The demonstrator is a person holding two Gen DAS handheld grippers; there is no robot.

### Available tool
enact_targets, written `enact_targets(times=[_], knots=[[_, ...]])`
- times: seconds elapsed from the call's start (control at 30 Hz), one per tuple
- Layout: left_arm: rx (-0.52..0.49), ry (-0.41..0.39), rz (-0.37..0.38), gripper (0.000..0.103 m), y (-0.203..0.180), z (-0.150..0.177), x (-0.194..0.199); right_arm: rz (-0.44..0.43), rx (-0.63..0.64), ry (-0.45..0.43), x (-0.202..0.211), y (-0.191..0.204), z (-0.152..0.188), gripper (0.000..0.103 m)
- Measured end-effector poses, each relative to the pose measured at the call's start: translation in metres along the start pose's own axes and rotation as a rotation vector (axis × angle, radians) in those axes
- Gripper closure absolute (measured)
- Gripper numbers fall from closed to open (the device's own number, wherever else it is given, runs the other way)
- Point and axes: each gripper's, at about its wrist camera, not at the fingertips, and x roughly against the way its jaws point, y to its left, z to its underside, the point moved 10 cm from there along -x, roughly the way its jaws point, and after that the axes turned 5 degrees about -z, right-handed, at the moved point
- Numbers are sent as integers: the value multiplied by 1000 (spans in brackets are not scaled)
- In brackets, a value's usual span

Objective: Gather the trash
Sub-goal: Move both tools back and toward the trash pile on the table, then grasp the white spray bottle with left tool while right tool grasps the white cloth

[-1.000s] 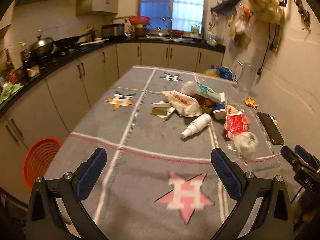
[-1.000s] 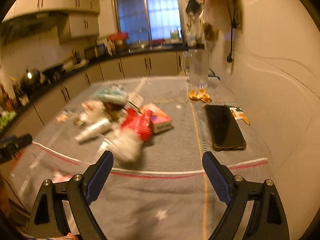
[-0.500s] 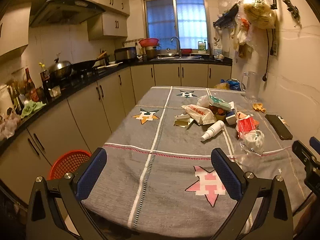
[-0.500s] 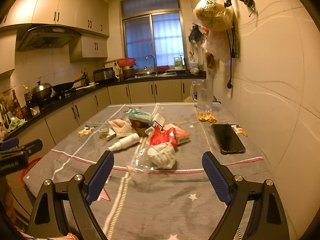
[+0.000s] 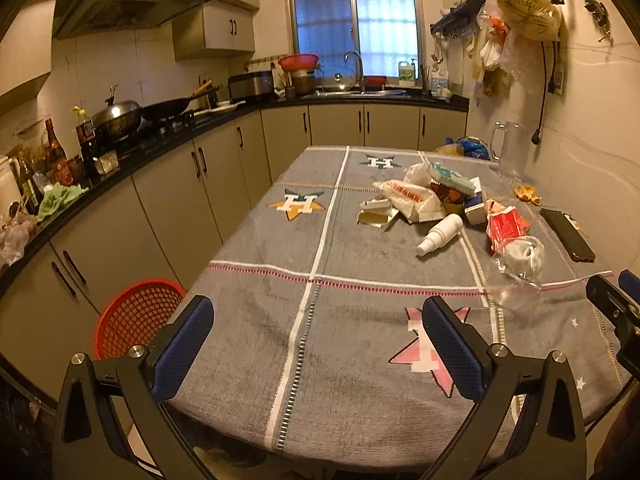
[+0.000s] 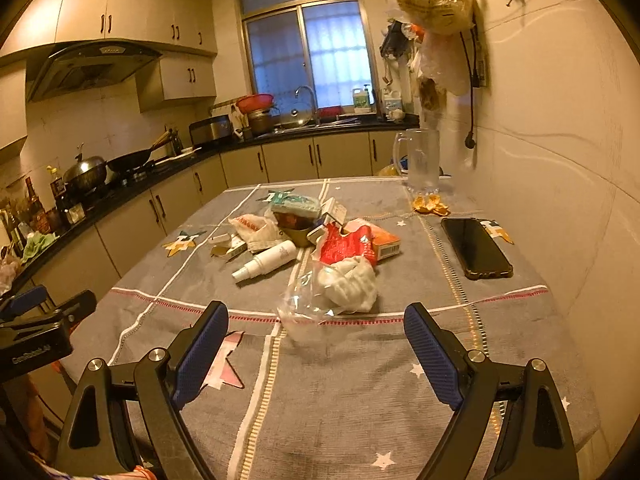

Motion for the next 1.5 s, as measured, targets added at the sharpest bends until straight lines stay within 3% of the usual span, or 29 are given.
enact_targets(times=[0.63,0.8,0.97,1.03,1.17,1.33,1.5], knots=[[-46,60,5,0,-4,-5,-33,-21,-51,66,-30,-15,7,11],[-81,55,89,0,-21,-27,-41,-7,-103,89,-41,-38,9,11],[-153,93,212,0,-64,-41,-66,0,-153,118,-59,-66,10,11],[-190,102,249,3,-83,-44,-75,-23,-175,141,-68,-72,10,11],[-275,118,302,20,-124,-50,-101,-117,-243,199,-90,-79,8,14],[-276,202,380,20,-158,-53,-142,-205,-315,260,-116,-83,4,17],[-296,262,390,23,-175,-48,-172,-219,-356,257,-136,-96,-11,20]])
